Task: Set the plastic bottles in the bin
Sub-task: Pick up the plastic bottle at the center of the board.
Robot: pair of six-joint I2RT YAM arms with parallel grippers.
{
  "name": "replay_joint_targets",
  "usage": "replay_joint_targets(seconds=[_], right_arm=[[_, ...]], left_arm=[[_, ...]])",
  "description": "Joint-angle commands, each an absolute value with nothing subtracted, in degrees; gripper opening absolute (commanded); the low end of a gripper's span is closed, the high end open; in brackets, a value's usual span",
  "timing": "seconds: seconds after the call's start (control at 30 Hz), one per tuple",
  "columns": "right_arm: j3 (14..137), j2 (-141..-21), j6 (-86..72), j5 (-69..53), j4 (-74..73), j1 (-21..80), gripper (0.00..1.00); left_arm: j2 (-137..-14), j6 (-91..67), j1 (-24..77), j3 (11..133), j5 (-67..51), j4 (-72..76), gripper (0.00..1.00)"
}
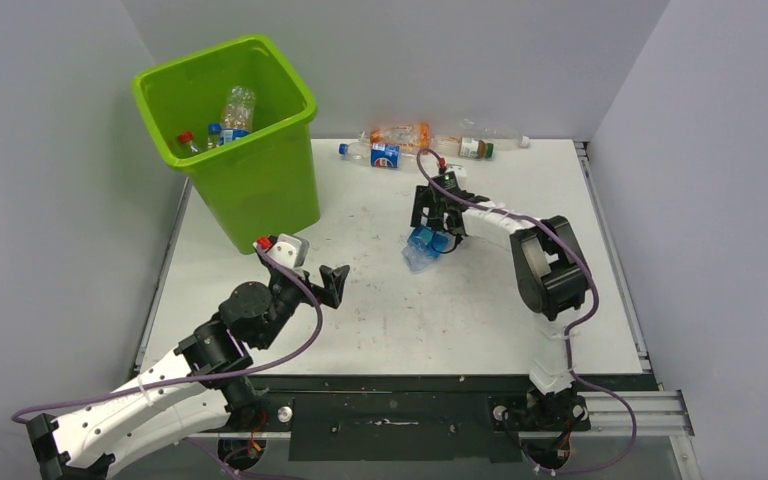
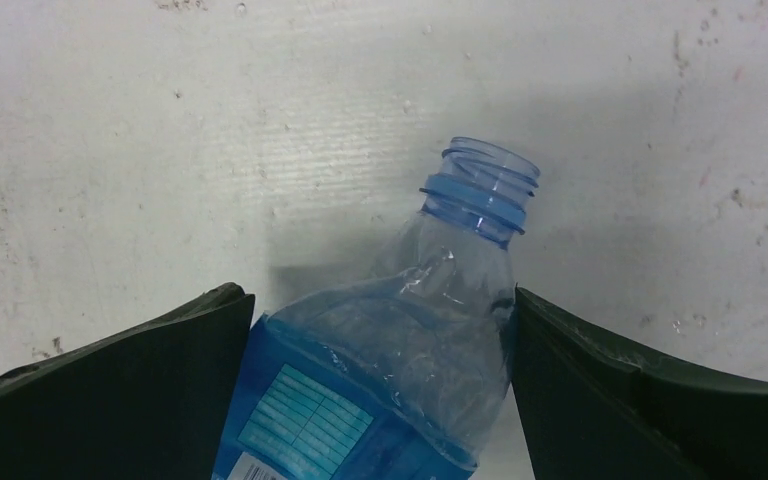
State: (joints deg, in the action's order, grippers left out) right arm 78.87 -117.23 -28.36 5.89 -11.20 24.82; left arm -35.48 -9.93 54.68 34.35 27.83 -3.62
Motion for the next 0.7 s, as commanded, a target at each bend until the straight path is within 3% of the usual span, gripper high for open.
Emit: replay_joint_targets(seconds=[0.0, 0.5, 0.63, 0.67], right_arm=[[76.22, -109.98, -31.1, 3.33, -13.84, 23.58, 0.93], [60.25, -101.98, -43.51, 3.69, -11.88, 24.89, 0.9], [58.4, -101.88, -42.57, 2.11, -10.37, 25.48, 1.0], [57.76, -101.64, -42.43, 1.69, -9.82, 25.55, 0.93]], left_arm=[[-34.56, -10.54, 54.93, 35.85, 27.13, -1.98, 0.96], [-33.93, -11.32, 55.11, 36.16, 26.85, -2.34, 0.96], [-33.69, -11.43, 55.11, 36.15, 26.71, -2.4, 0.96], [-33.72, -11.5, 55.11, 36.2, 26.72, -2.5, 0.96]])
